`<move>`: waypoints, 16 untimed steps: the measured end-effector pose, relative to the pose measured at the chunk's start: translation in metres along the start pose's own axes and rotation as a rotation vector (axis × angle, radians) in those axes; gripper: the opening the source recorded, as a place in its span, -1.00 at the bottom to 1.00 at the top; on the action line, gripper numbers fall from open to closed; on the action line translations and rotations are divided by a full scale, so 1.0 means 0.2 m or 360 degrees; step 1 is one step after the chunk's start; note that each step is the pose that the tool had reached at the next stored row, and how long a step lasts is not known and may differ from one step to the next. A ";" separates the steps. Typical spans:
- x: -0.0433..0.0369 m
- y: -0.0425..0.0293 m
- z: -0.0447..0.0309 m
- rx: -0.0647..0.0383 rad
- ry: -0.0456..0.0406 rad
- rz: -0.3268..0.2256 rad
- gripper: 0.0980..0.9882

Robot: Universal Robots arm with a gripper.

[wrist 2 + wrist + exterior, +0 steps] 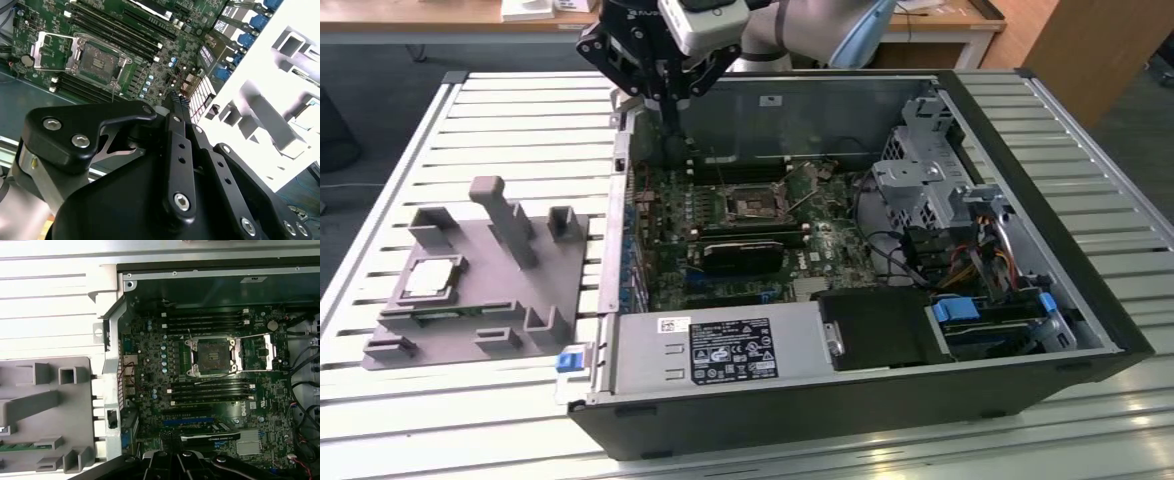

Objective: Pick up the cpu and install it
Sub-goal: 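Reach for the cpu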

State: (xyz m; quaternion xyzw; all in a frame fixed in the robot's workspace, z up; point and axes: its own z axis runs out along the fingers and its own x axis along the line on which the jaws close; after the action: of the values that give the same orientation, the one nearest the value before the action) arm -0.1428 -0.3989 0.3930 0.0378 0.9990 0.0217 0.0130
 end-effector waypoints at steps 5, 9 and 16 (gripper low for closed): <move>0.027 -0.002 0.000 0.0000 0.0000 0.0000 -0.98; 0.043 -0.003 0.000 0.0000 0.0001 0.0000 -0.98; 0.076 -0.005 0.001 0.0000 0.0001 0.0000 -0.98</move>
State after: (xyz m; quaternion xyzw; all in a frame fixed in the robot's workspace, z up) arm -0.1579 -0.3988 0.3923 0.0378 0.9990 0.0217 0.0126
